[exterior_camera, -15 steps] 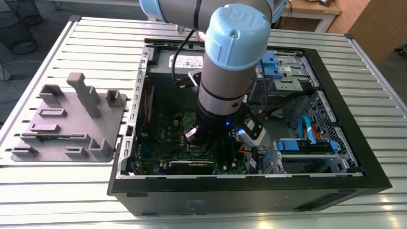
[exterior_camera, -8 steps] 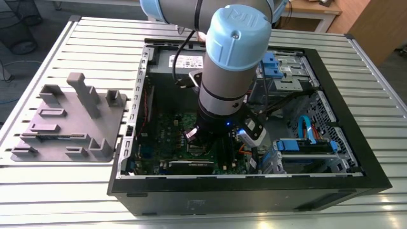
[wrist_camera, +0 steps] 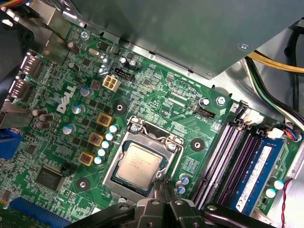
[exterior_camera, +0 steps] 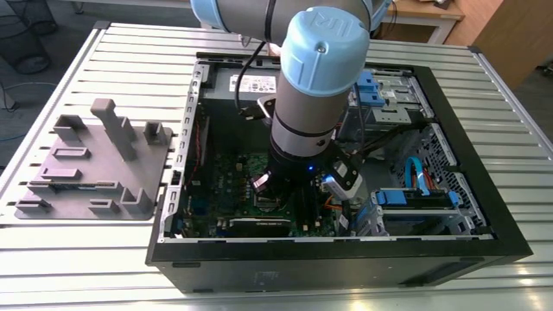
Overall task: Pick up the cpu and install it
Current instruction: 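Install the first cpu locking lever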
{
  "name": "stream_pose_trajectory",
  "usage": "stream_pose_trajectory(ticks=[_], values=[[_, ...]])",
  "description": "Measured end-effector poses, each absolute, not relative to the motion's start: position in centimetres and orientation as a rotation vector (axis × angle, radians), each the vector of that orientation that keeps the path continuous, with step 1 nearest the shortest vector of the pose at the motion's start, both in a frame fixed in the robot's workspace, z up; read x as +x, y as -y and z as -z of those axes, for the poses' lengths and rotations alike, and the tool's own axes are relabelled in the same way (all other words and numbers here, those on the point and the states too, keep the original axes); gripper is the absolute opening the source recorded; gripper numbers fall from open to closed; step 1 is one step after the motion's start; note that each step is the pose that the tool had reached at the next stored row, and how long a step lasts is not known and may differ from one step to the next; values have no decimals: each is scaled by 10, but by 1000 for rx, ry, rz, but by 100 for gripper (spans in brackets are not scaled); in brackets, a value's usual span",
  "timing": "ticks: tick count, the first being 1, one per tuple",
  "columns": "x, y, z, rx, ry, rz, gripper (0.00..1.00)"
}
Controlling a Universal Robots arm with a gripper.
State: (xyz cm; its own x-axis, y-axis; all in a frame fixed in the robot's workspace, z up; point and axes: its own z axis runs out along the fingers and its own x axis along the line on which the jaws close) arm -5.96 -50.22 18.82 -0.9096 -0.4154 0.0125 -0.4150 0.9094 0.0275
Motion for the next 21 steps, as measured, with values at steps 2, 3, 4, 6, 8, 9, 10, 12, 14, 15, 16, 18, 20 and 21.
stream_pose_trajectory(ticks=[2,3,4,6,8,9,10,12,14,15,16,18,20,21], values=[[-60,502,-188,664,3052,38,11],[-59,502,-188,664,3052,38,11],[-59,502,-188,664,3052,38,11],[-59,502,-188,664,3052,38,11],[-59,502,-188,664,3052,38,11],[-59,502,-188,664,3052,38,11],[-59,502,-188,664,3052,38,11],[-59,502,-188,664,3052,38,11],[-58,502,-188,664,3052,38,11],[-58,502,-188,663,3052,38,11],[-57,502,-188,664,3051,39,11],[-56,502,-188,664,3051,40,11],[-56,502,-188,664,3051,41,11],[-56,502,-188,664,3051,42,11]])
